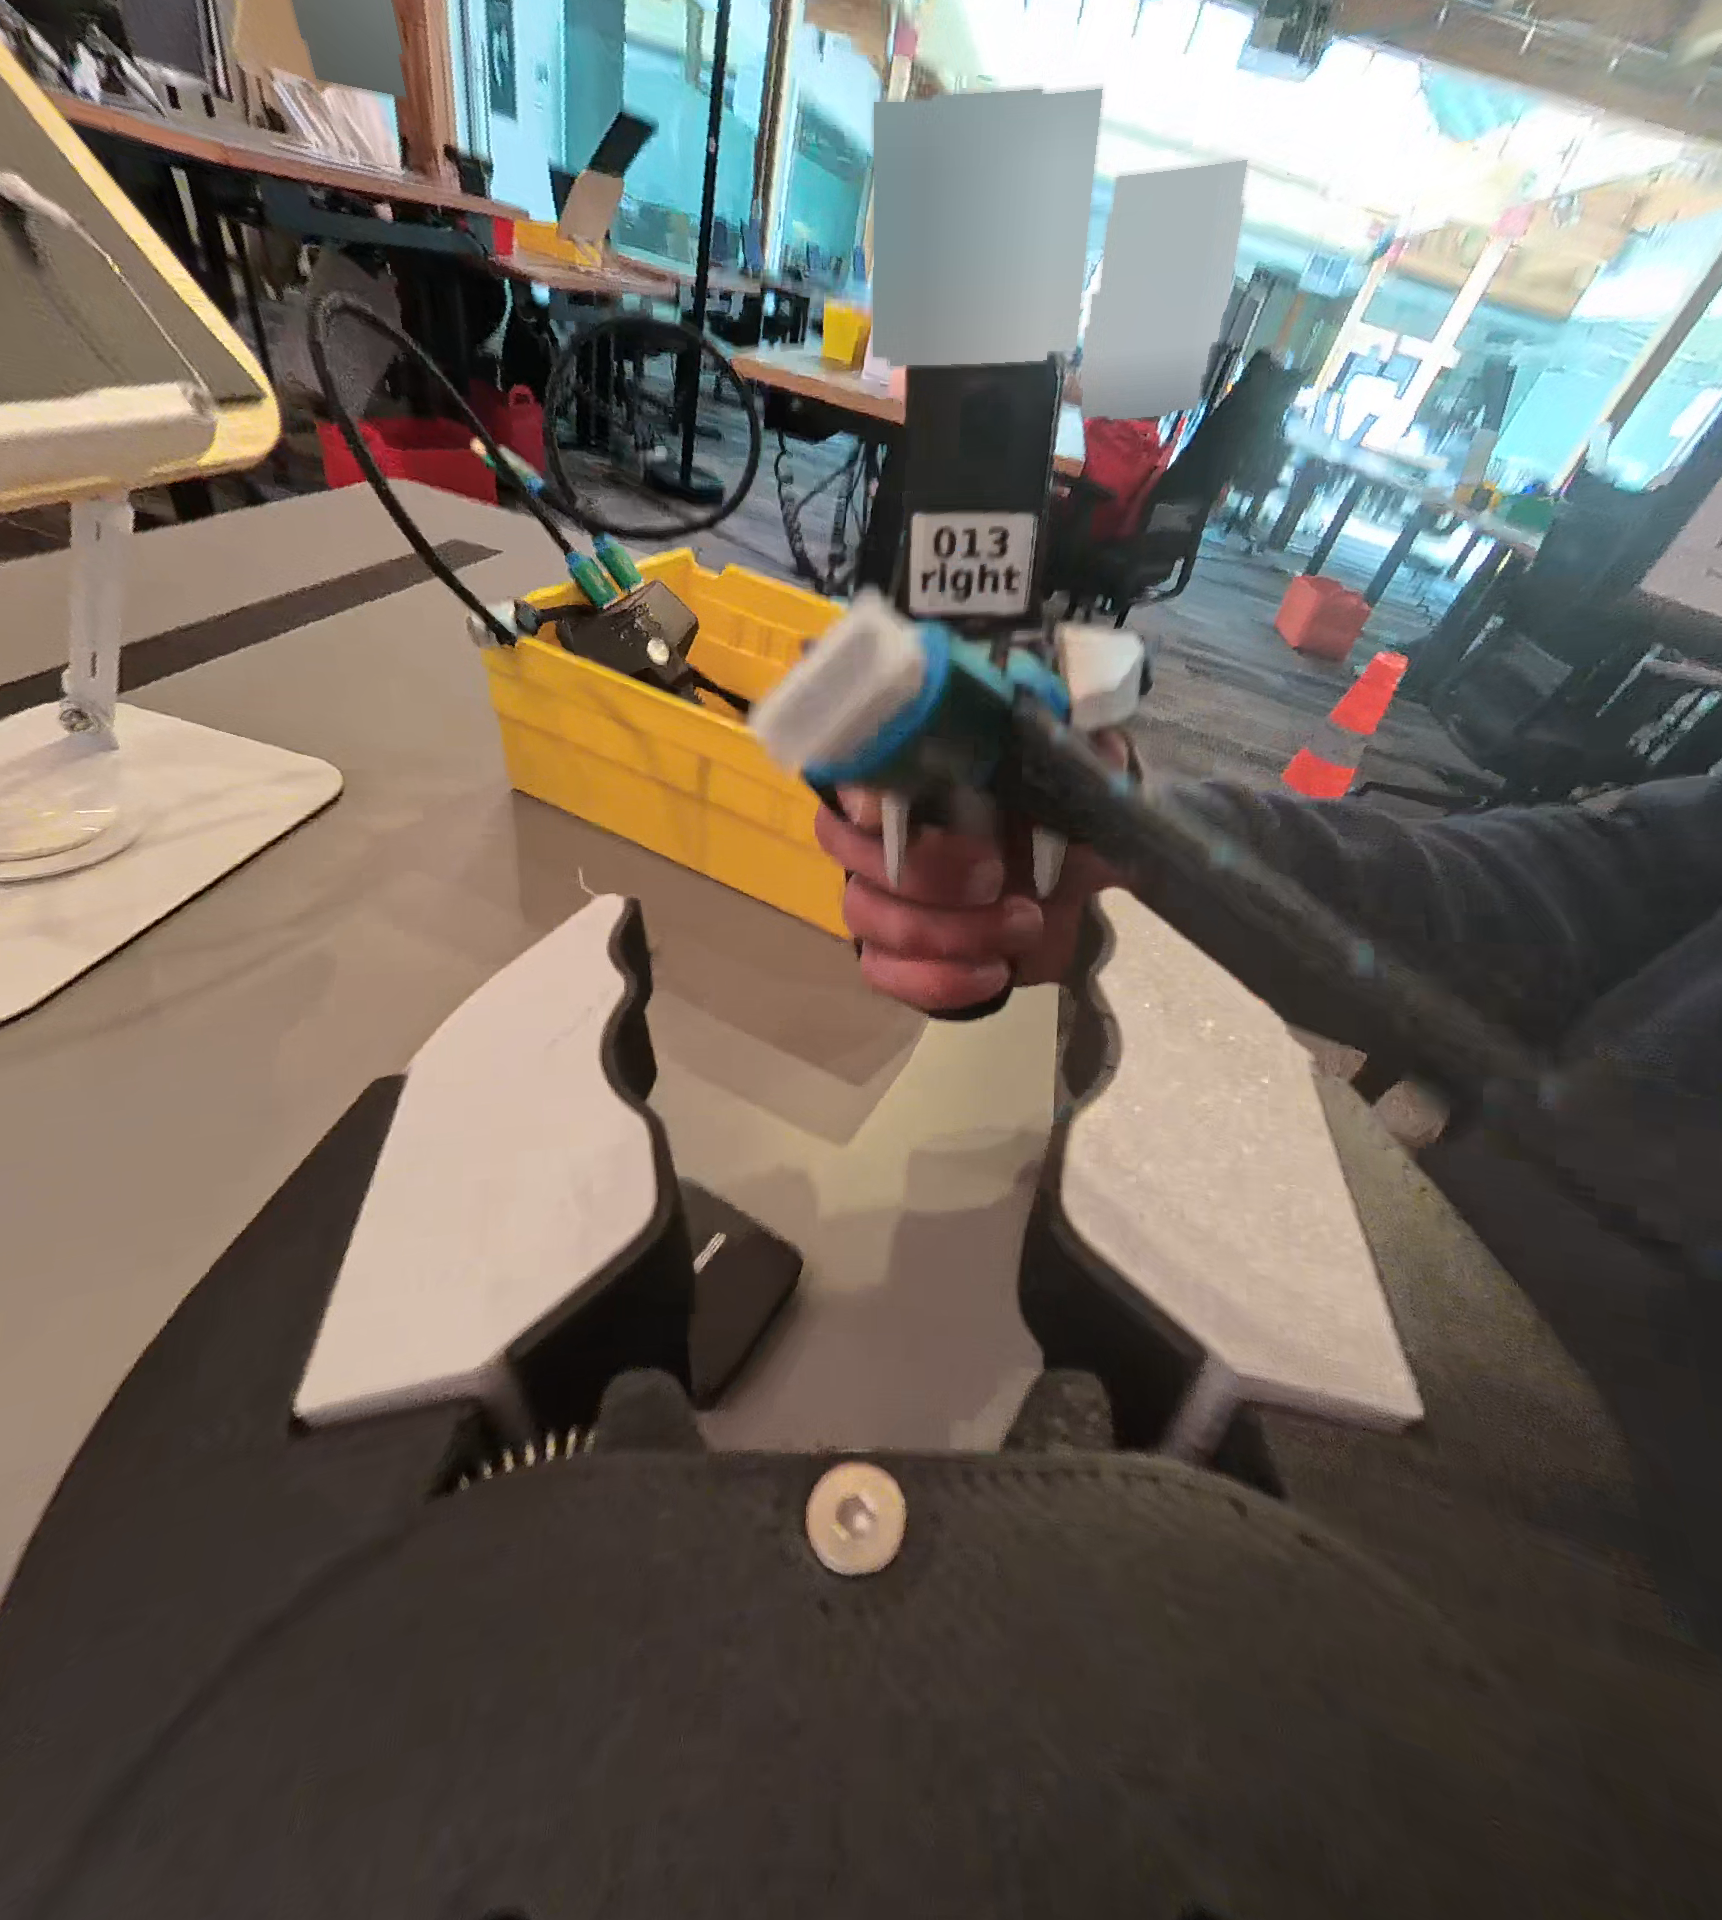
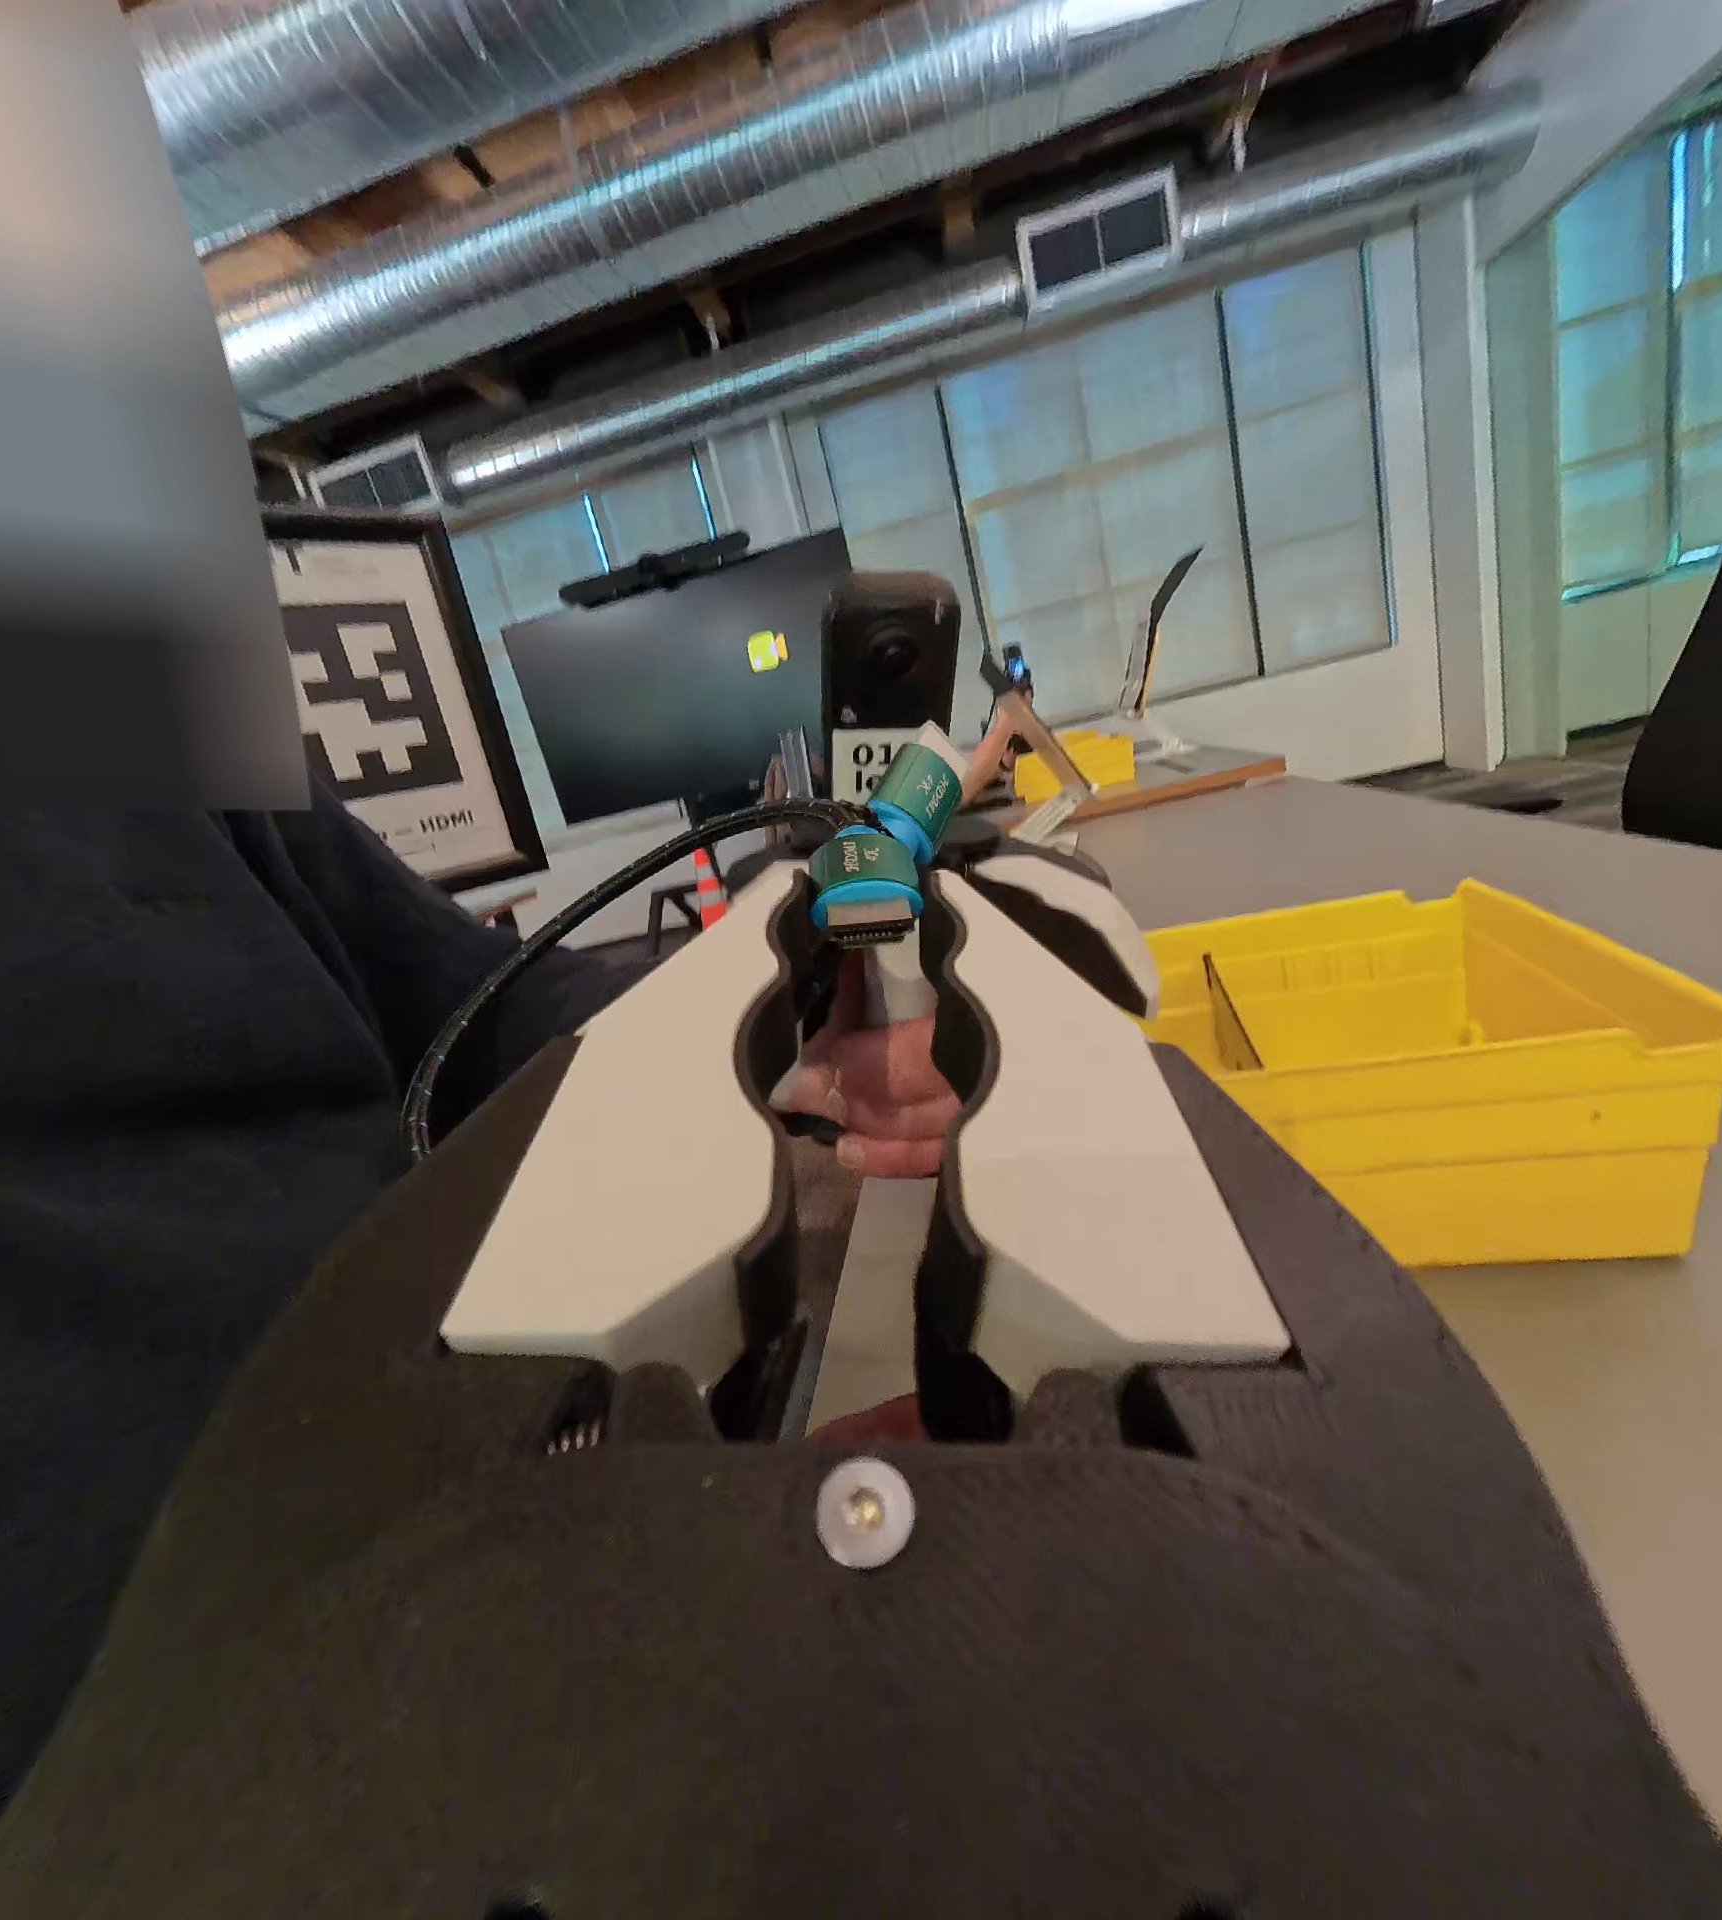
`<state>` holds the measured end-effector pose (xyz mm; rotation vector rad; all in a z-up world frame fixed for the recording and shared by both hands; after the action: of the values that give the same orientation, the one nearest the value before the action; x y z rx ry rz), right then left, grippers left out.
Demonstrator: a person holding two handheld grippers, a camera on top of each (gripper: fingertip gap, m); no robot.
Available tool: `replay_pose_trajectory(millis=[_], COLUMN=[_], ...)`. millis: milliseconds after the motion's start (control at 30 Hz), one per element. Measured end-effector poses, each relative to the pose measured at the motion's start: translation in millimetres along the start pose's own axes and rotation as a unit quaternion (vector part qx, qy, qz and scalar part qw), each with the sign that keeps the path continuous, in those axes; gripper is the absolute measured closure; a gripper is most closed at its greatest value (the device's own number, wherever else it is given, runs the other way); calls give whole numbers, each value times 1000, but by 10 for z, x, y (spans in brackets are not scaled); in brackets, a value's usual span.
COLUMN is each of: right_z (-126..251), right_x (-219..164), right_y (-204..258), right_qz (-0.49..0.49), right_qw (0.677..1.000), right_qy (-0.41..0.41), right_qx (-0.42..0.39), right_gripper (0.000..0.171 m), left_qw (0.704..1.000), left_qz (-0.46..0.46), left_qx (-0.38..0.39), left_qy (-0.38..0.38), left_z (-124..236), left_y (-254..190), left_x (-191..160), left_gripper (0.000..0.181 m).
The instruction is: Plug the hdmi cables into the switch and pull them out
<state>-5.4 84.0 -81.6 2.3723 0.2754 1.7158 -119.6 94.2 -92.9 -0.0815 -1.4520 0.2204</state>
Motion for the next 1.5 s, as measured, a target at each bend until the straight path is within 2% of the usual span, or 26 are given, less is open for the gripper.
replay_pose_trajectory(millis=[67,167,200,267,367,600,767,933,1000,1067,1200,1500], right_z=[-47,-88,-94,-89,-66,-12,23,-20,-38,-45,-14,-15], right_x=[-91,-176,-192,-198,-202,-180,-203,-302,-339,-349,-290,-298], right_y=[-10,-36,-43,-46,-45,-33,-17,4,17,22,27,10], right_qz=[-2,-10,-8,-7,2,6,-1,-16,-21,-24,-25,-46], right_qw=[999,998,997,997,996,994,991,985,983,982,984,980], right_qy=[33,62,73,79,92,104,132,171,180,187,179,195], right_qx=[-4,-10,-15,-16,-21,-15,-5,5,12,14,9,5], right_gripper=[152,153,153,153,153,153,153,153,154,154,154,155], left_qw=[999,994,994,995,996,998,998,995,995,995,997,997], left_qz=[11,26,31,17,18,-4,-17,-9,-16,-24,-26,-39], left_qx=[-16,-15,-22,-22,-30,-41,-47,-66,-74,-79,-62,-55], left_qy=[-42,-102,-105,-93,-82,-39,-38,-78,-67,-52,-38,-23], left_z=[-13,50,53,44,34,68,65,60,23,-16,2,31], left_y=[-41,-33,-38,-52,-61,-85,-113,-153,-185,-207,-159,-164], left_x=[24,116,117,84,64,27,30,74,53,12,-25,-53], left_gripper=[106,120,124,144,150,151,153,130,127,140,150,155])
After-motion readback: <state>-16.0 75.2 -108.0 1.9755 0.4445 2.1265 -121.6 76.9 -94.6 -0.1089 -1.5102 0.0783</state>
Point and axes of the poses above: each gripper's, where its closed fingertips meet, z back along the fingers, x out of its top, y = z × x across the jaws, the point moved 6 cm from there along z, back along the fingers, and after that the axes turned 2 degrees about -z, right-handed, at the moved point
